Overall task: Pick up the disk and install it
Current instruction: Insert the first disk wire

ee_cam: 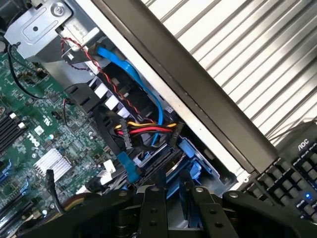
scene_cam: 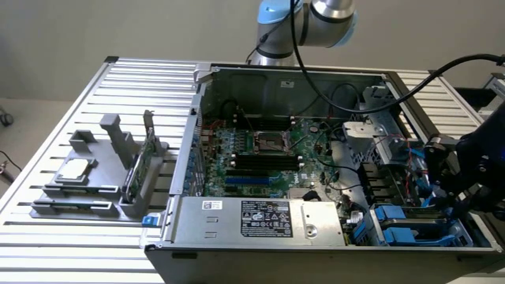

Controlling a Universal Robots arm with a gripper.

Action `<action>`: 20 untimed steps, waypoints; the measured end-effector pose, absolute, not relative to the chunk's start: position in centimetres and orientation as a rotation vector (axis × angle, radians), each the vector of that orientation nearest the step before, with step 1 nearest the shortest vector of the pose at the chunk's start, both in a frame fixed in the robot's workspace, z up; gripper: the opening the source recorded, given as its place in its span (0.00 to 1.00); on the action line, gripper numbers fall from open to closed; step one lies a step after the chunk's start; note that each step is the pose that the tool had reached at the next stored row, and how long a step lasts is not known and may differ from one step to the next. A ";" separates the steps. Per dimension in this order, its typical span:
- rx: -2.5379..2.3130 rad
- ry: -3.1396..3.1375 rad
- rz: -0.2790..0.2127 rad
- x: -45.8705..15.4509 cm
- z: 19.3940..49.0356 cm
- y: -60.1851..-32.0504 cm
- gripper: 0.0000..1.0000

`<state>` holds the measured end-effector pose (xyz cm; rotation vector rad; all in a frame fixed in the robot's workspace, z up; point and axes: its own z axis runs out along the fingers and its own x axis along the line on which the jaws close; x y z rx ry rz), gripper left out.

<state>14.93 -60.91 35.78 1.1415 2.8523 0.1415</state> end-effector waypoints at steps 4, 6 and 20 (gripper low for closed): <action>1.158 2.846 0.145 15.3 35.8 -60.9 0.25; 1.160 2.846 0.148 15.5 36.0 -60.9 0.25; 1.262 2.832 0.305 15.6 36.4 -60.9 0.25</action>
